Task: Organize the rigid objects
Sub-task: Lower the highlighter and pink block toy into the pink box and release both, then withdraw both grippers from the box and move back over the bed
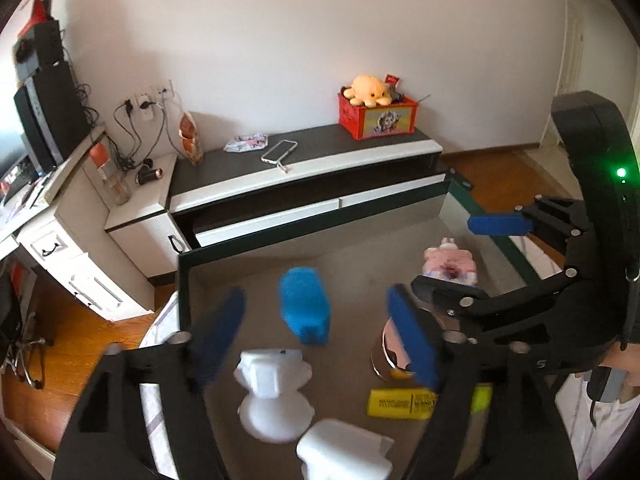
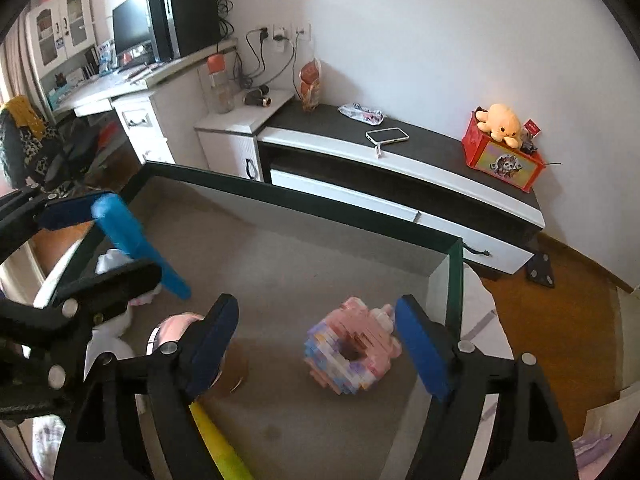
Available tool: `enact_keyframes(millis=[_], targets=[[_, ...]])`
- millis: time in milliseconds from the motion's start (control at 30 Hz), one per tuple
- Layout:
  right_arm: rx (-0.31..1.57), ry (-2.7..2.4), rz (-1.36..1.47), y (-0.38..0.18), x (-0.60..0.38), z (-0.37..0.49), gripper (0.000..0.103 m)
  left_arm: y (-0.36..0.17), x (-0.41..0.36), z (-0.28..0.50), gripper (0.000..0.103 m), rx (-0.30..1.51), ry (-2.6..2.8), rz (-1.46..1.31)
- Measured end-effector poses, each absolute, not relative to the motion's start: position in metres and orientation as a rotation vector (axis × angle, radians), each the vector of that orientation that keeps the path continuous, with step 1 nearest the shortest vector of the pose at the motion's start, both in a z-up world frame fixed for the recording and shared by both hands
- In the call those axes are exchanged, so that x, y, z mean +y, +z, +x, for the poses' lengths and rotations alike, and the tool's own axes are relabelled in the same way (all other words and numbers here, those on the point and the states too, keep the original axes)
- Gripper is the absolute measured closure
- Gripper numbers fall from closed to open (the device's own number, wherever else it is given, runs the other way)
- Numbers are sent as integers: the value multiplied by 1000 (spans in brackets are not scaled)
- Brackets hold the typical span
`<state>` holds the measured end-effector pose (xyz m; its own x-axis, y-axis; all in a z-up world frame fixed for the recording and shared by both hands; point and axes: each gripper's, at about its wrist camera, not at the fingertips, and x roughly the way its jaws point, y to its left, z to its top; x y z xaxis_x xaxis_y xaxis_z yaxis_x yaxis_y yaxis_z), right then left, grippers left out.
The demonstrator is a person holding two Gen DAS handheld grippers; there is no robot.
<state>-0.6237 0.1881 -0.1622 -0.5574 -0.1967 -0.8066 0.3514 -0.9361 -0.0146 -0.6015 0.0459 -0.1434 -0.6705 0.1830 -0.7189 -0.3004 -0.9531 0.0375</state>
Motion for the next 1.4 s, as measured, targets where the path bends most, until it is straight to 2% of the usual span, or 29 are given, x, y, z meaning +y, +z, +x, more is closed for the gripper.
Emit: enact_keyframes(millis=[133, 400, 933, 1033, 1400], targets=[[233, -2538, 1231, -149, 194, -605, 21, -124, 39, -576, 9, 233, 2687, -1051], [142, -2603, 1018, -111, 208, -532, 21, -87, 26, -490, 0, 234, 2834, -837], [88, -2706, 766, -94, 214, -379, 17, -83, 23, -324, 0, 167, 2941, -618], [85, -2758, 705, -96, 218, -355, 0, -86, 22, -300, 0, 191, 2984, -605], [0, -2856, 584, -107, 220, -287, 0, -100, -4, -252, 0, 61, 3111, -591]])
